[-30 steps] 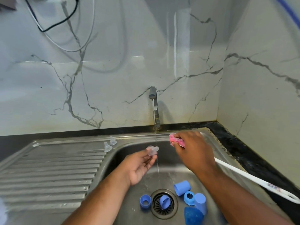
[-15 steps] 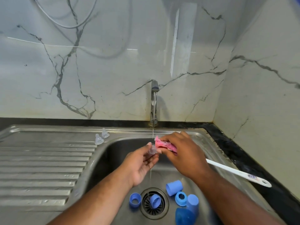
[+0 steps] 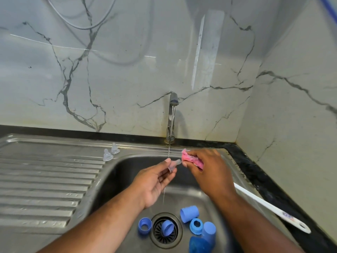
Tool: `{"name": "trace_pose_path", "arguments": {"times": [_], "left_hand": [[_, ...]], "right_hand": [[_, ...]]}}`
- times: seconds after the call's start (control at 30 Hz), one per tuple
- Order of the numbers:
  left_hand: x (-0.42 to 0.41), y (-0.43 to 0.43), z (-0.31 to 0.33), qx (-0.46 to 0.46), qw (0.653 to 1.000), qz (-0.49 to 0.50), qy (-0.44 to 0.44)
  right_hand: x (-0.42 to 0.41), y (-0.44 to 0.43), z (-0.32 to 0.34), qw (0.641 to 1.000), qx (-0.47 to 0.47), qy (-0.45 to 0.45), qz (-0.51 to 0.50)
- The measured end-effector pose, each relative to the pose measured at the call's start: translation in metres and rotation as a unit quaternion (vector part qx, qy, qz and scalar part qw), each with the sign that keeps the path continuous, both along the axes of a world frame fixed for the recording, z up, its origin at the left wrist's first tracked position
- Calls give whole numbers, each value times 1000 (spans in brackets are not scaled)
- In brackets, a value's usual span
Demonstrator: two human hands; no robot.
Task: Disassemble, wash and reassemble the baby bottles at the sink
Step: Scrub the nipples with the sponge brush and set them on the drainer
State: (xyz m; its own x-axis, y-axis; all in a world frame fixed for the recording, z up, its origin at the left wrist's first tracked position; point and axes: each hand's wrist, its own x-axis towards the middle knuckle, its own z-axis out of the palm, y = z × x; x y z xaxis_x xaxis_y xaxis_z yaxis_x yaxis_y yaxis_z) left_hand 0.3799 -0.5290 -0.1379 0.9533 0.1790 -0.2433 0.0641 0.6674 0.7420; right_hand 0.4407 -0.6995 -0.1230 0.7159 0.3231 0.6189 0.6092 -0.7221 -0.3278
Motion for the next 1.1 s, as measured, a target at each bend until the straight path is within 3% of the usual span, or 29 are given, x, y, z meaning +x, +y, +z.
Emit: {"name": "trace_pose_path", "arguments": {"times": [0.13, 0.3, 0.47, 0.63, 0.77, 0.9, 1.03, 1.1], "left_hand": [[-1, -1, 3, 1, 1000, 16, 6], [-3, -8, 5, -5, 1000, 1, -1], [-3, -14, 4, 7, 1000, -3, -12], [-2, -11, 5, -14, 999, 25, -19], [-3, -13, 4, 3, 1000, 17, -14], [-3, -12, 2, 4, 999, 30, -17], [-1, -12, 1, 10, 999, 22, -22], [0, -14, 1, 17, 999, 19, -29]], "right_hand": [[-2, -1, 7, 999, 30, -31, -25], [-28, 14, 7, 993, -37, -16, 115], [-10, 1, 12, 999, -21, -33, -2], [-23, 13, 5, 993, -51, -38, 95], [-10, 2, 9, 999, -7, -35, 2], [-23, 13, 6, 994, -47, -32, 93], [-11, 2, 9, 1000, 3, -24, 1], [-15, 4, 9, 999, 0, -24, 30]]}}
